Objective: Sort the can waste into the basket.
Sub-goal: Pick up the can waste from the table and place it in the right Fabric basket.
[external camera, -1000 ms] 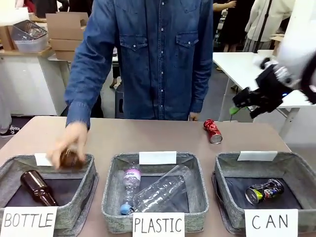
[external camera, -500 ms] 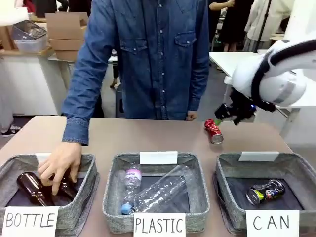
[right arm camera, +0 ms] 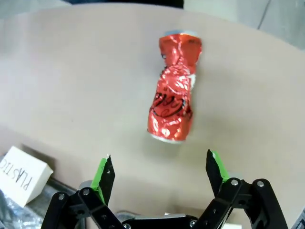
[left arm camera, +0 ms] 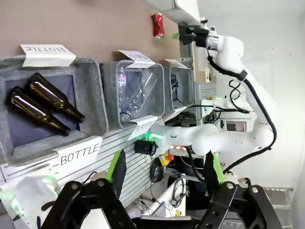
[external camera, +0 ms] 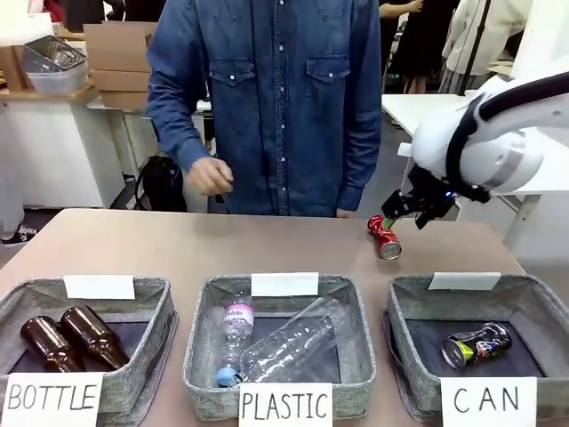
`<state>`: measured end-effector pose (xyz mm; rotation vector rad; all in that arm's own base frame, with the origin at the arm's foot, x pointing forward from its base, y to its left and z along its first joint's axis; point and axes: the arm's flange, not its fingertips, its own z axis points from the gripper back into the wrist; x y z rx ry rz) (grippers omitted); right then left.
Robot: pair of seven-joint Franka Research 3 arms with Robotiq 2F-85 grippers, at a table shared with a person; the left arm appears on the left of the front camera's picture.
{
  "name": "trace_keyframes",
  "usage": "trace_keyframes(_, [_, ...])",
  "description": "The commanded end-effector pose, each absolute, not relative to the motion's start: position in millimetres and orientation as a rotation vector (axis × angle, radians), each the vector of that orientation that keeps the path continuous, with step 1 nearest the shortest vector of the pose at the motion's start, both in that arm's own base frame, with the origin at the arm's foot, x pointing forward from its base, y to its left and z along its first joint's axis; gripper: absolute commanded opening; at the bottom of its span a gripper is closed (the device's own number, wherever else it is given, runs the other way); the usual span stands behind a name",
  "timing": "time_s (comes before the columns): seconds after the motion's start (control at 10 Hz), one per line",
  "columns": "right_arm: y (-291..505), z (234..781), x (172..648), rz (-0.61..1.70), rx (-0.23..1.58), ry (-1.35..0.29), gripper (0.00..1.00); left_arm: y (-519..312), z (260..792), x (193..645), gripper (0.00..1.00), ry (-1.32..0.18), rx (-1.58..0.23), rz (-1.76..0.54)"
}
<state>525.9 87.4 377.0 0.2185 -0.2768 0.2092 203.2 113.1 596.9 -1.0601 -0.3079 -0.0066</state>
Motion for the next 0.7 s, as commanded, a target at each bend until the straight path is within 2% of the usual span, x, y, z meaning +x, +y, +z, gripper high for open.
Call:
trace_keyframes(0.0, [92.8, 351.0, 568.5, 0.254, 0.204, -0.299, 1.00, 91.9, 572.0, 216.9, 0.85, -0.266, -1.091, -0.022])
trace_keyframes(0.1, [92.1, 339.0, 582.9, 0.260, 0.174, -0.307, 1.00, 69.6, 539.2, 225.4, 0.85, -0.215, -1.121, -0.070])
trace_keyframes(0.3, [94.1, 322.0, 599.1, 0.257, 0.166, -0.280, 1.00, 33.6, 477.7, 231.6, 0.85, -0.013, -1.185, -0.156])
trace_keyframes(0.4, [93.0, 318.5, 602.4, 0.258, 0.160, -0.268, 1.00, 16.9, 463.4, 230.7, 0.85, 0.063, -1.101, -0.141])
trace_keyframes(0.5, [94.1, 313.1, 605.9, 0.264, 0.162, -0.248, 1.00, 54.1, 512.8, 231.9, 0.85, -0.090, -1.142, -0.103])
trace_keyframes(0.6, [96.7, 306.7, 610.0, 0.263, 0.135, -0.233, 1.00, 54.1, 512.8, 231.9, 0.85, -0.090, -1.142, -0.103])
